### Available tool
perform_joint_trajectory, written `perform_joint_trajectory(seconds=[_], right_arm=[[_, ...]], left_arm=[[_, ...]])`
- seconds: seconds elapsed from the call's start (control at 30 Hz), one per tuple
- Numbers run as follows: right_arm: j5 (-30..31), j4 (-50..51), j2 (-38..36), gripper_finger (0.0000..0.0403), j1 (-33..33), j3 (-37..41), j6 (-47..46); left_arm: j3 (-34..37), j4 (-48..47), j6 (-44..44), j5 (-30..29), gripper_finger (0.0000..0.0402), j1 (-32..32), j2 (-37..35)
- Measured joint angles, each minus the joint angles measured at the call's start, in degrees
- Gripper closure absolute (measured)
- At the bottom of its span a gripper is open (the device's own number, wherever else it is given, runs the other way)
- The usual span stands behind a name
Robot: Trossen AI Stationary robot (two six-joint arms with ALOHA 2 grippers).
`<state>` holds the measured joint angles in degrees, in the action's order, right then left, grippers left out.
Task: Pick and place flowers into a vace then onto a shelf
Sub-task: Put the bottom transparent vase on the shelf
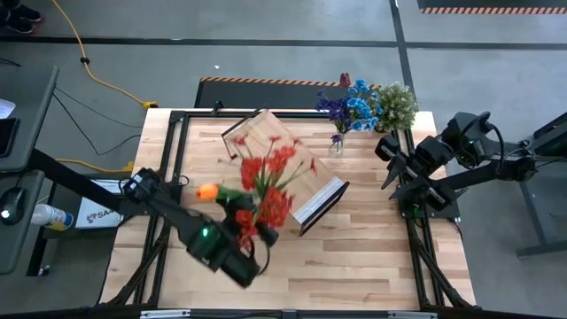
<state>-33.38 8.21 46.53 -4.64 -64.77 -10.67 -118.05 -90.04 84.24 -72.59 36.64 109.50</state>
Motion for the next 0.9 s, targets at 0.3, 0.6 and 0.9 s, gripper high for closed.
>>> perform_joint_trajectory(seconds=[0.3, 0.6, 0.9], right_arm=[[-0.02, 0.07, -2.89, 0.0304, 0.00, 0.00, 0.13], [-0.02, 0.09, -5.54, 0.0304, 0.00, 0.00, 0.17], [2.73, 0.09, -5.74, 0.0304, -0.02, -0.04, 0.64]], left_arm=[[-0.49, -0.02, -12.52, -1.50, 0.0196, -9.65, -6.45], [-0.42, -0.03, -20.46, -0.17, 0.0196, -17.10, -13.44], [-0.42, 0.00, -28.42, -0.37, 0.0196, -23.38, -18.73]])
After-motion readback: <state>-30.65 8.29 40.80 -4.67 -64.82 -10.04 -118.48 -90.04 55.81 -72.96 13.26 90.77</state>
